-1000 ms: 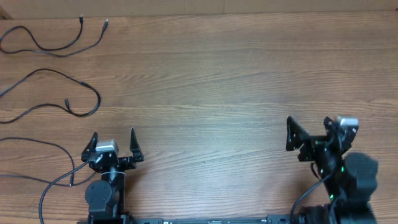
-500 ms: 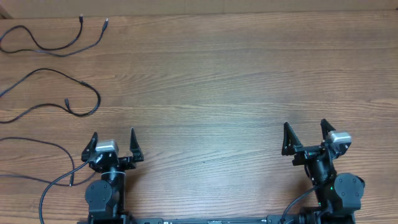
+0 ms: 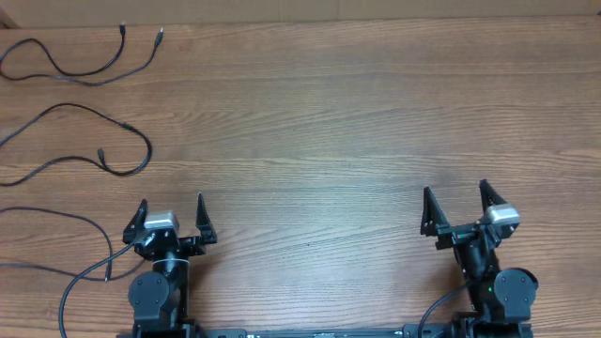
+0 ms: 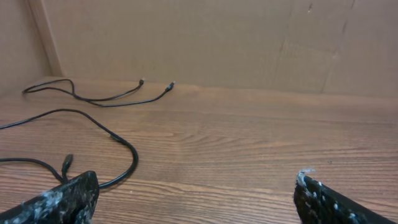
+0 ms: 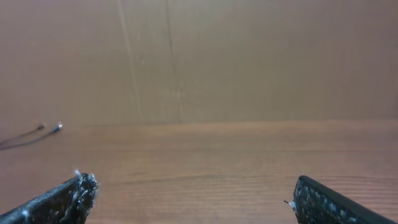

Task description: Untangle cables

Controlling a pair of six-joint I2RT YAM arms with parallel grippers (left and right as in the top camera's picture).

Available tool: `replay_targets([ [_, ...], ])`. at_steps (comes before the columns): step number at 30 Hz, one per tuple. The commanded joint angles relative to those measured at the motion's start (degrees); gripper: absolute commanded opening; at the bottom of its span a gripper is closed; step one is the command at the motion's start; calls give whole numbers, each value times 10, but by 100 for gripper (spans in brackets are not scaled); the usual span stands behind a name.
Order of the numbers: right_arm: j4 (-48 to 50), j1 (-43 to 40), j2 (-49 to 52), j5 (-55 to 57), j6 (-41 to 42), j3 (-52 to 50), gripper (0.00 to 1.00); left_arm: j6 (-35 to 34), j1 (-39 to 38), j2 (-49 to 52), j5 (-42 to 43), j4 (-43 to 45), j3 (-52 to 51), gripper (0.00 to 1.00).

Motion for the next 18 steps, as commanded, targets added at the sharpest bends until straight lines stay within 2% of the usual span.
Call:
replay_targets([
  [1, -20, 3, -2, -1, -21, -6, 100, 13, 3, -5, 1, 1, -2, 100],
  [18, -25, 3, -2, 31, -23, -6, 100, 13, 3, -5, 1, 1, -2, 99],
])
